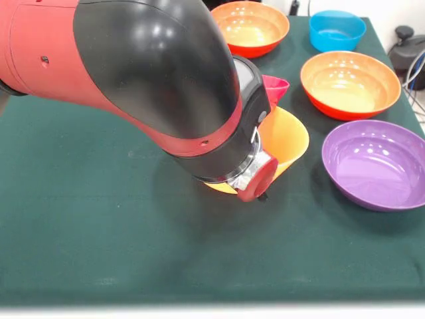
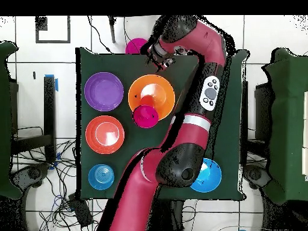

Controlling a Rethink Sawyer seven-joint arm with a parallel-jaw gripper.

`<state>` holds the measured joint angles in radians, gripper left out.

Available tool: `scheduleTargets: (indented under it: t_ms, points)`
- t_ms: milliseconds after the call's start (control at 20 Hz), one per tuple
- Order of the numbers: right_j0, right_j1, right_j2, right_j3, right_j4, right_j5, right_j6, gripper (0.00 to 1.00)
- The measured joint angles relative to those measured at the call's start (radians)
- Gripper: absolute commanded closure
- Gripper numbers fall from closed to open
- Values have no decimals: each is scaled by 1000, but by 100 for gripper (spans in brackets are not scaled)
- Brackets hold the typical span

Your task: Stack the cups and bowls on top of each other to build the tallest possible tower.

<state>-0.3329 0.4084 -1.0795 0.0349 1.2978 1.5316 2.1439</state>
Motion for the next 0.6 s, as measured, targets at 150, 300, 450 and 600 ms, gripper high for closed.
scheduleTargets:
  t_ms: [150, 300, 450, 600]
  points:
    - [1, -8, -5, 2, -28, 45, 0, 0]
    - [5, -37, -6, 4, -80, 177, 0, 0]
    - [7, -65, -6, 4, -94, 302, 0, 0]
    - [6, -109, -16, 4, -79, 484, 0, 0]
